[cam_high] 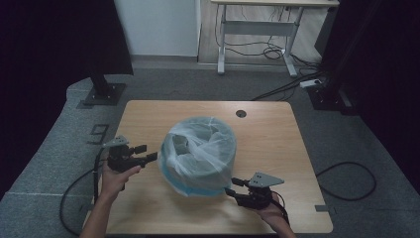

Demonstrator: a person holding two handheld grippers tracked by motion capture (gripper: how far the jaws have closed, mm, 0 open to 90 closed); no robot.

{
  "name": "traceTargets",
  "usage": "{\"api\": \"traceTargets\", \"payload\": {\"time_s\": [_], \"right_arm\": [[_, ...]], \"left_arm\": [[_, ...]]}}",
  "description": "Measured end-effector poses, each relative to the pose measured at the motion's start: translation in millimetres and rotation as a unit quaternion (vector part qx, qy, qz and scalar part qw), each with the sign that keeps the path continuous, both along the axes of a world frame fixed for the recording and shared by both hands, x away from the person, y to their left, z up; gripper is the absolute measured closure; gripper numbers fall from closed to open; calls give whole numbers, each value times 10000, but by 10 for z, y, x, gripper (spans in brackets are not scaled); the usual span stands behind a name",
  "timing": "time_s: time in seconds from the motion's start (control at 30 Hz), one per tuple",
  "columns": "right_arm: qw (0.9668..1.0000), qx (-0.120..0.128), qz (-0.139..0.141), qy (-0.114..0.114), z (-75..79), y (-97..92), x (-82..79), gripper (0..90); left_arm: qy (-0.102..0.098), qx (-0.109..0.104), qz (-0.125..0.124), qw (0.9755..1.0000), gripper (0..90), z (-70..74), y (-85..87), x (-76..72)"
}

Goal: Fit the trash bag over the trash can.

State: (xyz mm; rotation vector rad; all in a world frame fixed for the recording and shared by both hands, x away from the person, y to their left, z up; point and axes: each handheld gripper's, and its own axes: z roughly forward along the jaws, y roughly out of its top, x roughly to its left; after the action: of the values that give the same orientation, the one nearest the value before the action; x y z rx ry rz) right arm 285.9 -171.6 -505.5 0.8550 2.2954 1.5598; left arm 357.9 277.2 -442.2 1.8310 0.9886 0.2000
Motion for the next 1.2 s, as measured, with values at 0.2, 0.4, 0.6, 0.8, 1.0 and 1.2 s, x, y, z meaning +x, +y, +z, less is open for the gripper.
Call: {"api": "traceTargets", "payload": {"time_s": [0.2, 0.4, 0.6, 0.8, 1.0, 1.2], "right_arm": [[10000, 33, -3, -65, 19, -1, -47, 449], [9997, 216, -50, -121, 7, -104, -130, 444], [9994, 267, -127, -178, -44, -236, -203, 434], [9993, 269, -175, -215, -42, -307, -239, 408], [9990, 328, -215, -221, -35, -372, -240, 407], [9992, 308, -191, -193, -59, -402, -265, 403]], "left_arm": [[-209, -5, -262, 9994, 313, 47, -43, -36], [-319, -23, -340, 9989, 315, 82, -67, -80], [-500, -224, -547, 9970, 321, 192, -99, -113], [-668, -307, -829, 9938, 327, 309, -169, -113], [-766, -409, -1269, 9881, 336, 465, -250, -82], [-786, -154, -1686, 9824, 332, 647, -410, 0]]}}
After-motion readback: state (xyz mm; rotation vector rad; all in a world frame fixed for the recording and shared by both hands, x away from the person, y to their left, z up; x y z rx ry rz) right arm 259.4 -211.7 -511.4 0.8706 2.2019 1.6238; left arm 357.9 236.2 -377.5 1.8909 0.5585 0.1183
